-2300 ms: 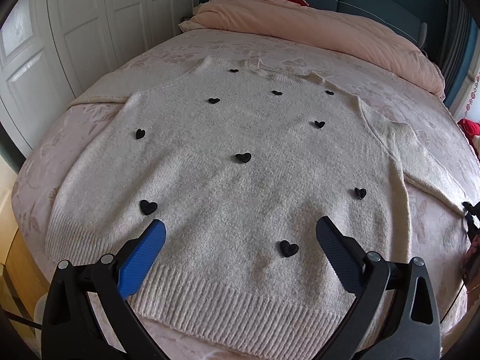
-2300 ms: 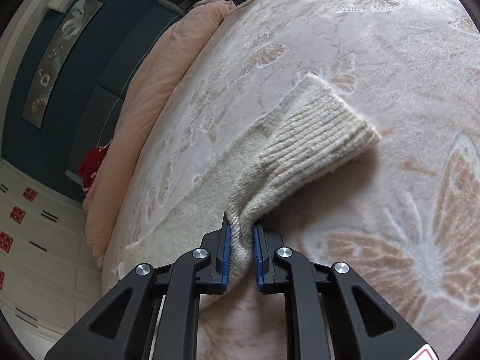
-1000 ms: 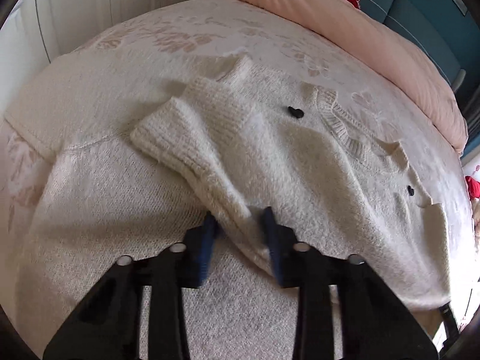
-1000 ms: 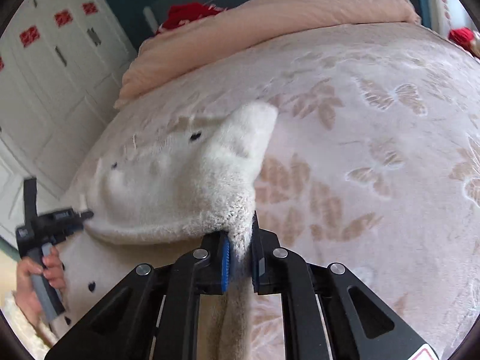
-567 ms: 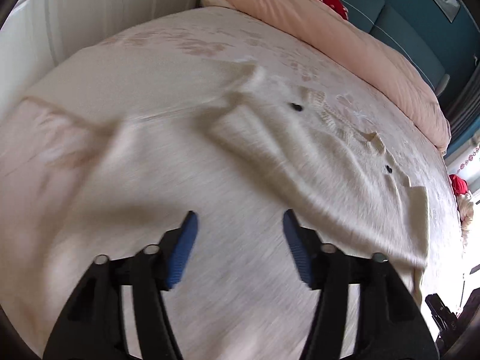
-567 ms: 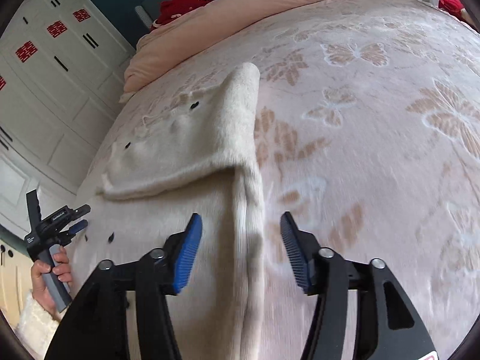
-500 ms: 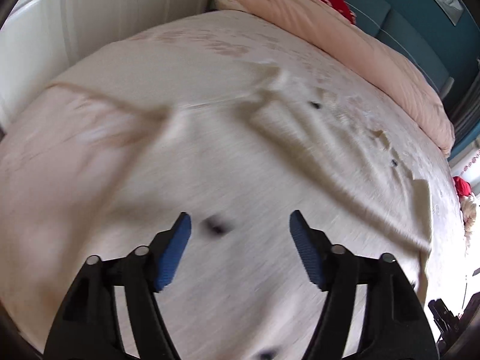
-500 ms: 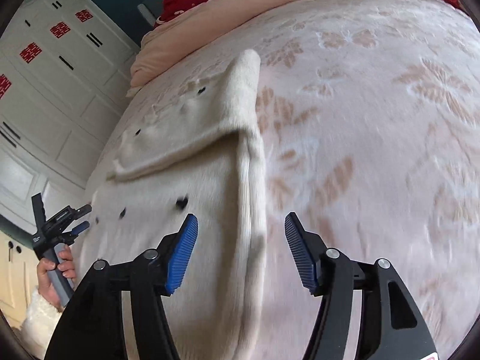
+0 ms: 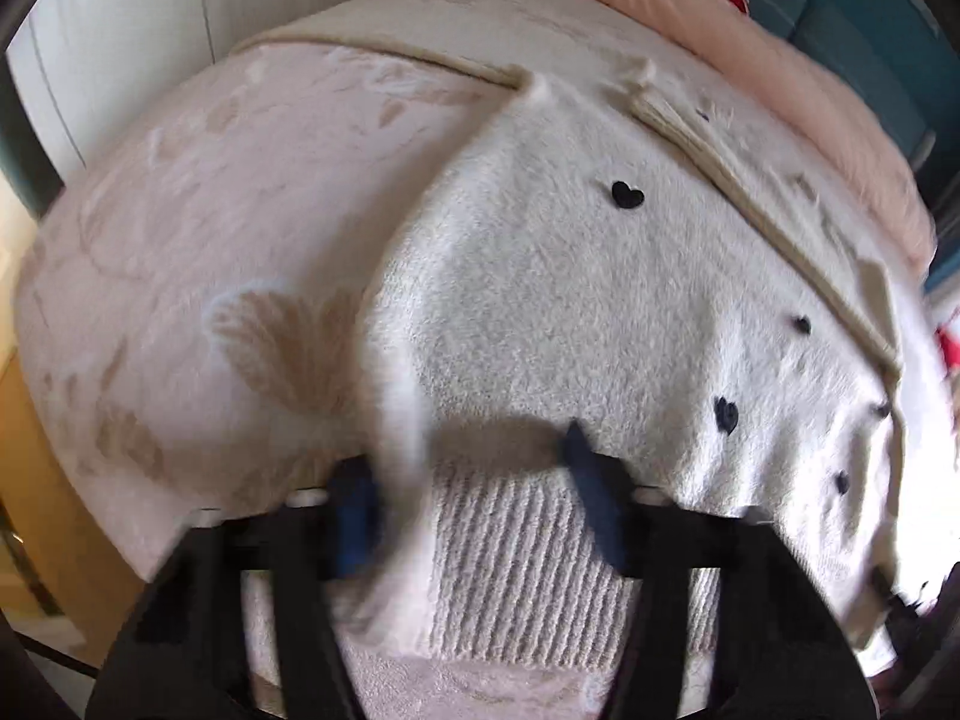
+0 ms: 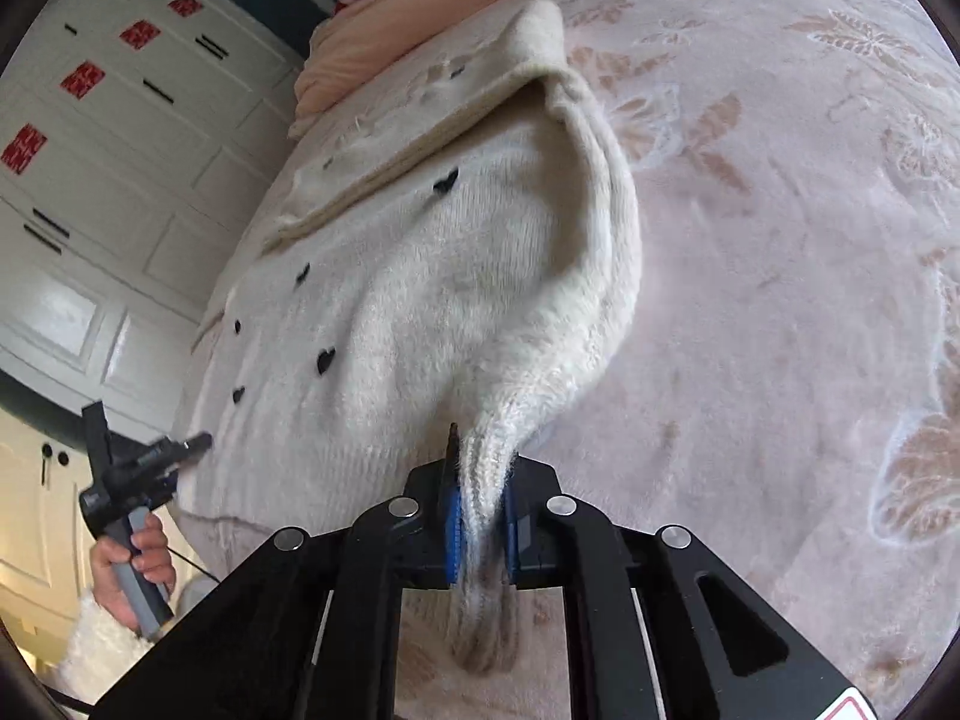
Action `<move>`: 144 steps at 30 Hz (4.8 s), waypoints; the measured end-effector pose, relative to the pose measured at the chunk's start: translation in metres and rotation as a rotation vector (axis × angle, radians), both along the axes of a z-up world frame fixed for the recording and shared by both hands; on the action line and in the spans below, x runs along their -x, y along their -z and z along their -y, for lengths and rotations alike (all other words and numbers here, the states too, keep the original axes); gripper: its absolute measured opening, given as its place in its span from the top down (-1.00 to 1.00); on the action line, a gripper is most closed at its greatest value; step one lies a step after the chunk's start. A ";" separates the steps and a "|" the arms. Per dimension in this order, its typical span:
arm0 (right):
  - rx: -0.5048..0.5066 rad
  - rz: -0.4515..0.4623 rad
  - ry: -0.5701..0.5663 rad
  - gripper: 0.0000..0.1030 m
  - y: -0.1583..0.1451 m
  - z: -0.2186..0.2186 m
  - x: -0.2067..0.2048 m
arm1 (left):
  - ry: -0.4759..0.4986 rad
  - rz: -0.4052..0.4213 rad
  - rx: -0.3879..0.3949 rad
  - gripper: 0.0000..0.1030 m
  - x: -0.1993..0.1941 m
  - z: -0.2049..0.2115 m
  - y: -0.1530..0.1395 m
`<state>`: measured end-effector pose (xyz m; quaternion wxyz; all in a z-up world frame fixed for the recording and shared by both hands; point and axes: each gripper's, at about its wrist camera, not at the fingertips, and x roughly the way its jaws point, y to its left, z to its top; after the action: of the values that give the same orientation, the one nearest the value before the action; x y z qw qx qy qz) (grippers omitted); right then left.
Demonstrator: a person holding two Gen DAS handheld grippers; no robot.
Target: Fold small clothes
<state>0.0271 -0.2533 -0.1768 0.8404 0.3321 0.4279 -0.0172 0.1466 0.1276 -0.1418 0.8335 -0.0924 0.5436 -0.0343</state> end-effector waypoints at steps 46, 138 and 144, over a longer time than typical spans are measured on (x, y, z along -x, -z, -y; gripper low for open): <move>0.405 -0.154 0.085 0.62 0.003 0.147 -0.160 | -0.350 0.127 0.223 -0.05 -0.143 -0.075 -0.019; 0.060 0.026 0.131 0.87 0.000 0.125 -0.160 | -0.348 0.109 0.482 0.73 -0.105 0.065 0.031; 0.100 -0.002 0.143 0.86 0.009 0.137 -0.157 | -0.332 0.100 0.457 0.71 -0.113 0.066 0.031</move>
<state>0.1845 -0.3904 -0.1863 0.8522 0.3193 0.4024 -0.0989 0.2593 0.0614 -0.1732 0.8110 -0.3638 0.4576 -0.0234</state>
